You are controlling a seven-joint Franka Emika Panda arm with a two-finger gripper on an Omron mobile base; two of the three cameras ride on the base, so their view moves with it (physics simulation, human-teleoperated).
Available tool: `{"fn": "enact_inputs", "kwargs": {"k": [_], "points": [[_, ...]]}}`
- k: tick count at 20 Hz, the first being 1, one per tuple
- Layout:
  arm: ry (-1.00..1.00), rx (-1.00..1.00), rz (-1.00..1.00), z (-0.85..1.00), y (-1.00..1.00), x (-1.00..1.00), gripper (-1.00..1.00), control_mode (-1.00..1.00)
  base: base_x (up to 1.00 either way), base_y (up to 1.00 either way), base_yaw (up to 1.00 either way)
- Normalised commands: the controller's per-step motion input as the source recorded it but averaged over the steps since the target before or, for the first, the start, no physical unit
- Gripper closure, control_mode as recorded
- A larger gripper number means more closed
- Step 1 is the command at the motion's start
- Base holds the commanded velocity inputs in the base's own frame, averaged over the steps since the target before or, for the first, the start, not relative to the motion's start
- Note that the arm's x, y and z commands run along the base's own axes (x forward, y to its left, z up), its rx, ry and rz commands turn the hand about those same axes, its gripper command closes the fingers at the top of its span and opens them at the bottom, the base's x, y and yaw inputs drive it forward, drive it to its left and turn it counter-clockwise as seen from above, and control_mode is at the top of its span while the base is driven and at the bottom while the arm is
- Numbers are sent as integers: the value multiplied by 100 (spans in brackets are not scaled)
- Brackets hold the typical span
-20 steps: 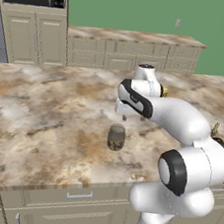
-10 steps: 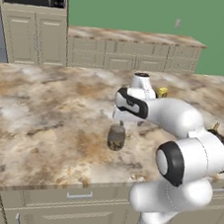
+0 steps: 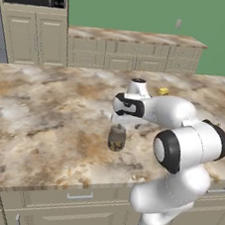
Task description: Pick the jar and candle from the dining table and place them in the open cabinet. Close the cabinet after placing the objects.
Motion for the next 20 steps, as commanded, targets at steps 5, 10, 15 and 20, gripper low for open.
{"fn": "enact_inputs", "kwargs": {"k": [5,10,15,20], "points": [[0,0,0,-26,1,15,-100,-100,0,0,0],[0,0,0,-24,0,12,-100,-100,0,0,0],[2,0,0,-21,0,4,-100,-100,0,0,0],[1,0,0,-12,2,0,100,-100,0,0,0]]}}
